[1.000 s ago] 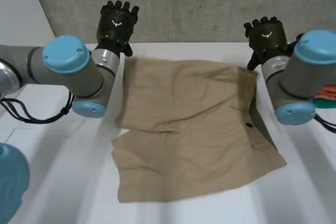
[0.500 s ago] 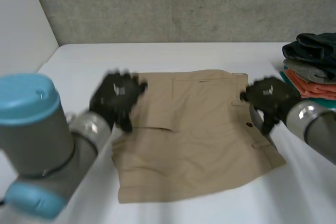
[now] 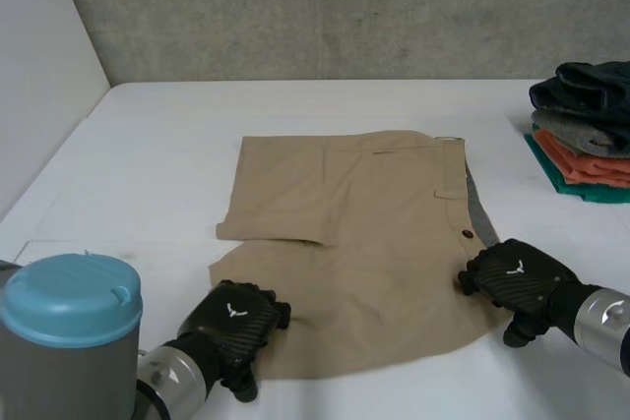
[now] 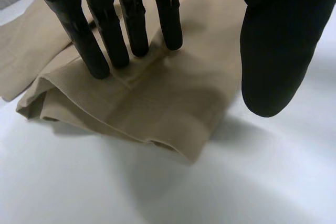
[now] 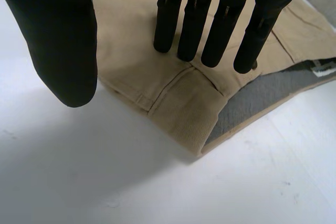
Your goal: Fold the laundry.
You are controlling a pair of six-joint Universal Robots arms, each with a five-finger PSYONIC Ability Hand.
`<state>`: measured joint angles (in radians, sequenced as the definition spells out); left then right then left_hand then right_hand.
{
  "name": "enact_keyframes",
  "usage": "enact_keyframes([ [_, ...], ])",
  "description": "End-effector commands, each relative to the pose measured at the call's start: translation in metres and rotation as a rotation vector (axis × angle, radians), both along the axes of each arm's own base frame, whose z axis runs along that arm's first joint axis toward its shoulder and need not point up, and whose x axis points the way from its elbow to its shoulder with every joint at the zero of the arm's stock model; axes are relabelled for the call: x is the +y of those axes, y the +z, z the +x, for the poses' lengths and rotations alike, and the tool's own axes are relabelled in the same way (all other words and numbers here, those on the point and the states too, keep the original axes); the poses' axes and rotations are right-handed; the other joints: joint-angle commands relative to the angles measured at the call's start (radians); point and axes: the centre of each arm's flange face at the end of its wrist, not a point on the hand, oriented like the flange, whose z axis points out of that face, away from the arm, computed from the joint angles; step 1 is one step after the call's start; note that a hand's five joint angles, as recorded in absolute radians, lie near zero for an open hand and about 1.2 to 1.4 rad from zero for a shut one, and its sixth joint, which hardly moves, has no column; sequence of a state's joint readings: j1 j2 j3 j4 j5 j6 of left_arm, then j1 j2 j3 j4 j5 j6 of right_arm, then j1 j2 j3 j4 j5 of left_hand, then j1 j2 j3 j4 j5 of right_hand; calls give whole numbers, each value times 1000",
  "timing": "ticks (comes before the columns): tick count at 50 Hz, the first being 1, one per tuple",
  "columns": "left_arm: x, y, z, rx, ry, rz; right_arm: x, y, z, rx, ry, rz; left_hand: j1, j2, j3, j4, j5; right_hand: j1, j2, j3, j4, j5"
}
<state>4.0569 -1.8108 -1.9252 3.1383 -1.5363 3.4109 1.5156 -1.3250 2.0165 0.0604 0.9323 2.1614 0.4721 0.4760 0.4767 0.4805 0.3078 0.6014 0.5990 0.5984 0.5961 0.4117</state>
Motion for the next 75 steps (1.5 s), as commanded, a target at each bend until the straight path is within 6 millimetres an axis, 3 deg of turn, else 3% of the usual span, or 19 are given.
enact_keyframes([
  [1, -7, -13, -5, 2, 0, -15, -3, -5, 1, -11, 11, -58, 307, 303, 303, 299, 297, 240, 243, 243, 246, 255],
  [3, -7, -15, -6, -1, -3, -10, -5, -5, 1, -15, 16, -75, 573, 569, 569, 565, 563, 509, 512, 512, 515, 525],
  [7, -6, -17, -6, -6, -7, -6, -6, -7, 1, -11, 18, -87, 873, 869, 868, 865, 863, 794, 796, 797, 799, 809],
  [14, -3, -9, -9, 8, -14, -32, -6, -13, 0, -12, 7, -51, 924, 920, 920, 916, 914, 795, 797, 798, 800, 810],
  [21, -1, 27, -7, 82, -5, -134, 3, 22, -2, 3, -12, -99, 924, 920, 920, 916, 914, 795, 797, 798, 800, 810],
  [23, 1, 28, -7, 88, -10, -137, 6, 28, -1, -6, -13, -95, 924, 920, 920, 916, 914, 548, 550, 551, 553, 563],
  [26, 4, 26, -5, 70, -14, -121, 7, 27, -5, -6, -27, -82, 319, 315, 315, 311, 309, 172, 175, 175, 177, 187],
  [30, 14, 19, -2, 37, -26, -78, 5, 24, -10, -1, -45, -73, 247, 243, 242, 238, 236, 15, 18, 18, 21, 30],
  [36, 20, 13, 1, 18, -30, -54, -1, 20, -16, -24, -48, -72, 252, 248, 248, 244, 242, -3, 0, 0, 3, 13],
  [42, 20, 1, 1, -5, -33, -23, -7, -5, -17, -14, -13, -39, 209, 205, 204, 200, 198, 9, 12, 12, 14, 24],
  [48, 16, -11, -2, -6, -32, -24, -9, -16, -16, -1, 3, -42, 199, 195, 195, 191, 189, 79, 82, 82, 85, 94],
  [52, 13, -16, -4, -4, -29, -32, -11, -21, -16, 0, 9, -51, 313, 309, 309, 305, 303, 355, 357, 358, 360, 370],
  [54, 11, -18, -5, -4, -23, -40, -13, -23, -17, 1, 8, -53, 782, 778, 777, 773, 771, 793, 796, 796, 798, 808],
  [55, 10, -17, -5, -2, -19, -46, -14, -23, -17, 2, 8, -56, 923, 919, 918, 914, 912, 795, 797, 798, 800, 810],
  [57, 9, -15, -6, -1, -8, -63, -14, -23, -17, 1, 3, -54, 924, 920, 920, 916, 914, 795, 797, 798, 800, 810],
  [60, 7, -8, -6, 0, 7, -85, -13, -16, -18, -9, -8, -55, 924, 920, 920, 916, 914, 795, 797, 798, 800, 810],
  [64, 13, 18, -4, 12, 16, -119, -6, 27, -17, -24, -44, -132, 924, 920, 920, 916, 914, 795, 797, 798, 800, 810],
  [69, 19, 56, -3, 57, 3, -166, -3, 55, -16, -32, -52, -171, 924, 920, 920, 916, 914, 795, 797, 798, 800, 810],
  [75, -2, 70, -10, 108, 39, -225, -5, 74, -14, -32, -42, -235, 924, 920, 920, 916, 914, 795, 797, 798, 800, 810],
])
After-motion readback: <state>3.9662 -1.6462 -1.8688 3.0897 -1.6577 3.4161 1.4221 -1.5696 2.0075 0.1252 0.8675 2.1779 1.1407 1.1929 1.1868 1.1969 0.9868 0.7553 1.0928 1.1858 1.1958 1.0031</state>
